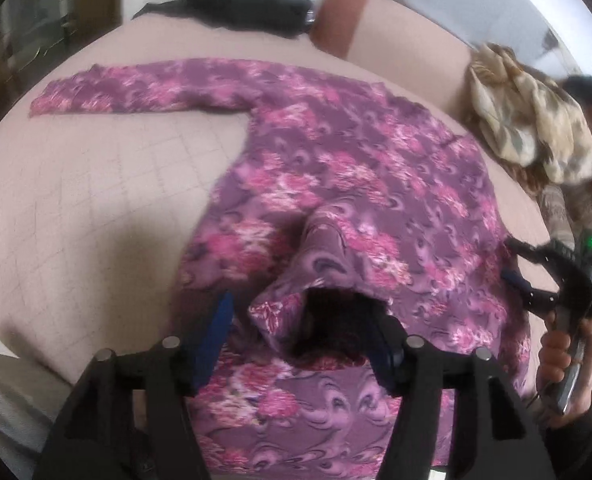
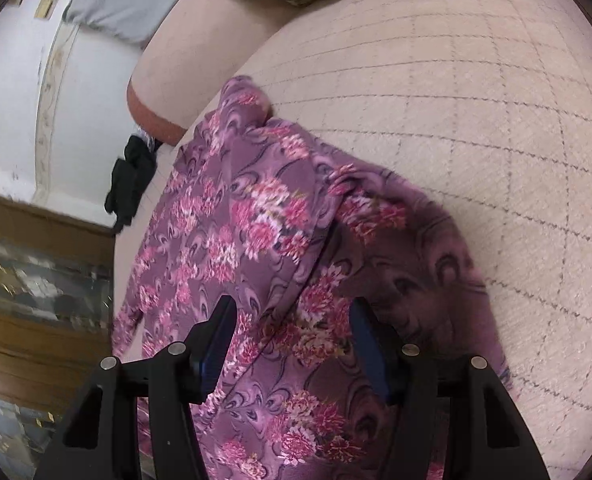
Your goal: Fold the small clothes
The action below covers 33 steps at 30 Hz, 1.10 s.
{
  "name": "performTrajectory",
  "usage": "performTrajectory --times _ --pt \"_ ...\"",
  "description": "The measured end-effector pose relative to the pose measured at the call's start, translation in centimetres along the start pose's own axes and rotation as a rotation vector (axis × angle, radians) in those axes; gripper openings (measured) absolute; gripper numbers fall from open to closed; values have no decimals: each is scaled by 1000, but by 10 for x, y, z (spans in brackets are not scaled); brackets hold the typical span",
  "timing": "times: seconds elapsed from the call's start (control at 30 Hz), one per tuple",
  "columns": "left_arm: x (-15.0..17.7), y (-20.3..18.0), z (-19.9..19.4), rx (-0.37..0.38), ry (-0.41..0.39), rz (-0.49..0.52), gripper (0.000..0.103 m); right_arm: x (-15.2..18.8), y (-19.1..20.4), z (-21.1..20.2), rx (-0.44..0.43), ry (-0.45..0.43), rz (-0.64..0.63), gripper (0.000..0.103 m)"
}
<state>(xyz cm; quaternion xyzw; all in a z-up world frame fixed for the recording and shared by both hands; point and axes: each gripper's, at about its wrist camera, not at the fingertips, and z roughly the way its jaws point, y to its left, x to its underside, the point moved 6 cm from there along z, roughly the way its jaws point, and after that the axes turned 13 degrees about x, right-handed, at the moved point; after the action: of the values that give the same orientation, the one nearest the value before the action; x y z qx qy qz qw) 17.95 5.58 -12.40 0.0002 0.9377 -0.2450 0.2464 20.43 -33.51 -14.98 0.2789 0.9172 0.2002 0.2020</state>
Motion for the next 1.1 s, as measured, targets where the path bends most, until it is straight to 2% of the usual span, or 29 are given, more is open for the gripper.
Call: performTrajectory --times 0.1,0.17,0.23,0.3,0.33,0.37,0.43,0.47,0.57,0.6,0.63,0.67,0.7,0.73,0.8,0.87,0.97,1.0,1.03,1.07,1.1 --pt "-2 11 3 52 9 -72 62 6 14 5 15 0 -75 64" --pt "-4 16 6 40 8 -81 62 10 17 11 55 -2 -113 64" --pt "-6 24 5 12 13 -111 57 11 22 11 80 -21 -146 64" --pt "-10 25 -16 95 -49 -148 55 15 32 5 58 -41 -181 64" --pt "-13 24 -26 105 -80 -142 55 17 35 2 45 -43 -189 64" --pt "-17 23 -37 103 -115 -126 58 21 43 0 26 -41 -206 64" --pt "-24 23 -48 75 -161 -97 72 29 52 2 11 -29 -234 64" --pt "-26 23 -45 67 -156 -95 77 35 60 7 3 -11 -261 64" --pt "-26 23 -15 77 -73 -111 77 49 70 18 -5 34 -300 64" --pt "-24 22 -4 67 -42 -107 74 53 72 24 12 52 -321 60" --pt "-20 24 5 32 -19 -99 67 54 73 26 27 53 -332 51" --pt "-17 26 12 8 3 -95 43 56 74 28 54 46 -352 45" --pt "-13 27 18 9 32 -102 14 56 74 28 90 35 -381 31" --pt "-11 29 19 30 45 -125 6 56 74 28 106 28 -390 16" --pt "-12 33 6 50 -10 -158 6 57 74 24 109 18 -394 8" --pt "-11 37 -4 30 -40 -162 7 59 73 18 109 2 -405 8" --pt "4 42 7 32 27 -193 7 65 75 3 78 -24 -397 10" --pt "7 42 8 23 41 -189 8 70 79 -6 52 -37 -403 22" --pt "8 40 5 8 36 -181 10 73 81 -14 43 -48 -410 50" --pt "8 38 -1 1 23 -166 18 78 83 -24 41 -71 -413 66" --pt "6 34 -8 1 4 -144 31 86 84 -38 26 -109 -402 87"
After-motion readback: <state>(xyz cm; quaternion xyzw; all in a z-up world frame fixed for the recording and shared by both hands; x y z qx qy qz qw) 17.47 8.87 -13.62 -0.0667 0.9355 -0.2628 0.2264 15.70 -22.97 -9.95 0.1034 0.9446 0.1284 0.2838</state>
